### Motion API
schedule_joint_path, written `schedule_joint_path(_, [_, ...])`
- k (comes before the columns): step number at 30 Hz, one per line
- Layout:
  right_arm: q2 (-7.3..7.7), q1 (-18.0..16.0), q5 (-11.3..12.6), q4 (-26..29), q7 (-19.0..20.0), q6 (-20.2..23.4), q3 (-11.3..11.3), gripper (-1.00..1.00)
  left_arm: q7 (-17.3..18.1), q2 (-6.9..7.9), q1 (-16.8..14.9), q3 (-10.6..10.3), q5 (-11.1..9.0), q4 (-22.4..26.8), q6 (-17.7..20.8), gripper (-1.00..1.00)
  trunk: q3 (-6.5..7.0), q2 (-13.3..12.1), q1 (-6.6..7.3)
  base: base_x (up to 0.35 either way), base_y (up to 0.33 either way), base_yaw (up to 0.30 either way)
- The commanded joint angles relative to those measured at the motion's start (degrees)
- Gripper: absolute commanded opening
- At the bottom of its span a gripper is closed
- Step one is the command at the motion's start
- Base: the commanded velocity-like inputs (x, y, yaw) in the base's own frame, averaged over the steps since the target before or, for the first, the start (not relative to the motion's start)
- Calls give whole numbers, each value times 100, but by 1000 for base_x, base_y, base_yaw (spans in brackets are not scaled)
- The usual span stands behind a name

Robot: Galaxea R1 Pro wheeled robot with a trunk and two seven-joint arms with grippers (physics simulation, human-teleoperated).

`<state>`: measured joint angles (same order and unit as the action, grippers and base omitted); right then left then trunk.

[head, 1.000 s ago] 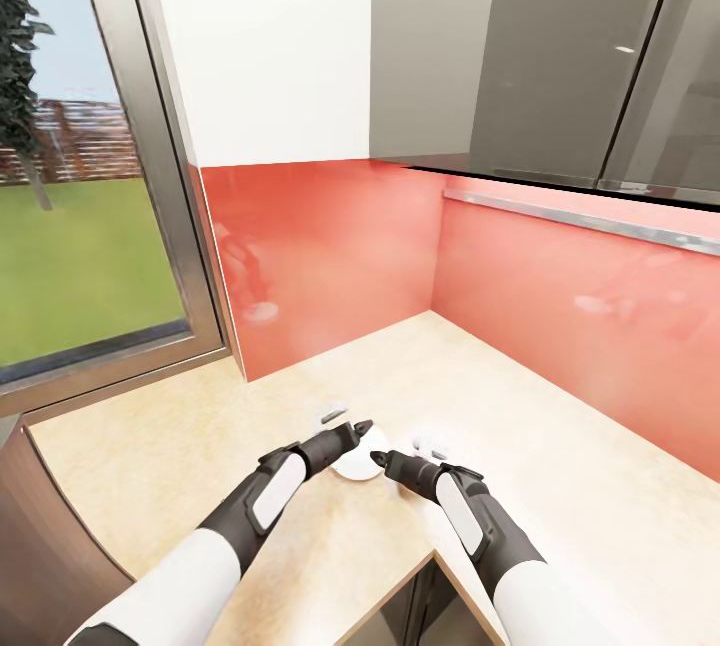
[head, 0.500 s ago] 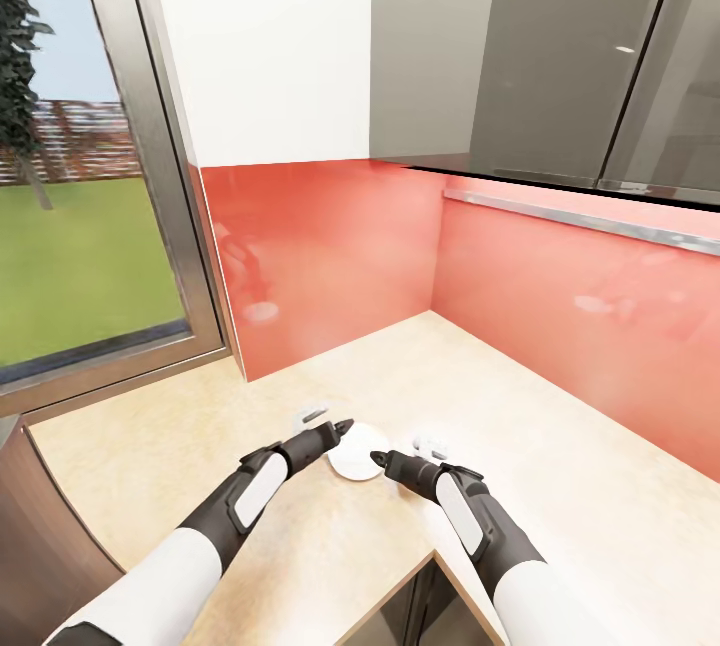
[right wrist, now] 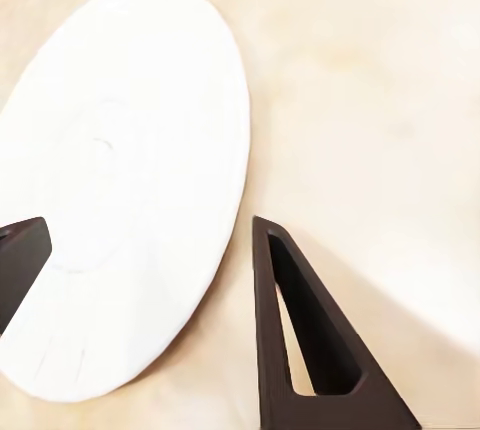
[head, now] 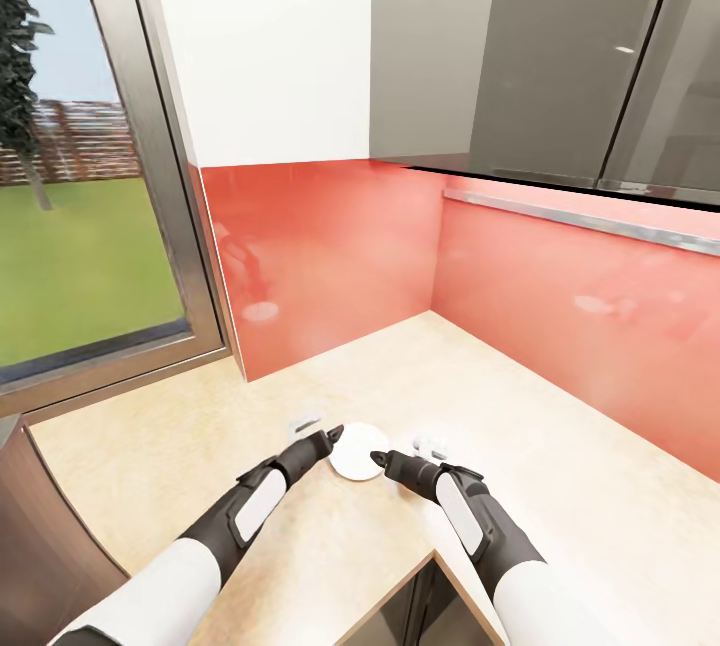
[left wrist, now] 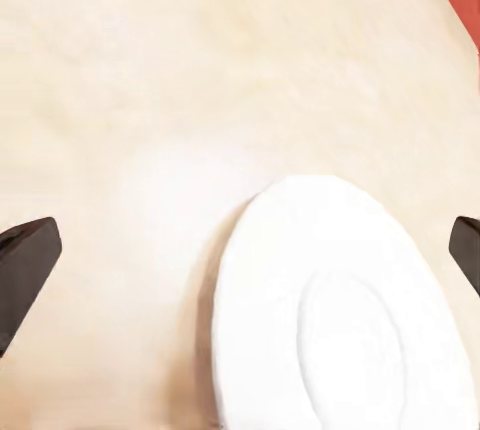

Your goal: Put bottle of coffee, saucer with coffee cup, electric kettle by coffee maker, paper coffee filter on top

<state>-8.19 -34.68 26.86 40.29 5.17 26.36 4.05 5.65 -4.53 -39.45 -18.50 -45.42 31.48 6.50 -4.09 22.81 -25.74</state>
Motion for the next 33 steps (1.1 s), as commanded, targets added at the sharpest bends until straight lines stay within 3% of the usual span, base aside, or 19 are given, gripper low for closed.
schedule_joint_path(1, [1, -4, -6, 3, 1, 27, -1, 100, -10, -3, 2, -12, -68, -44, 31, 100, -15, 11, -4, 0, 0, 0])
schedule_joint_path(9, [-6, -4, -6, -2, 1, 27, -1, 100, 5, -49, 17, -13, -162, -195, -23, 100, -15, 11, -4, 0, 0, 0])
schedule_joint_path(25, [-24, -4, -6, -84, 1, 27, 6, 100, 51, -339, 50, -17, -177, -368, -27, 100, -15, 11, -4, 0, 0, 0])
schedule_joint_path(33, [-25, -4, -6, -107, 1, 27, 8, 100, 87, -377, 110, -31, -185, -362, -18, 100, -15, 11, -4, 0, 0, 0])
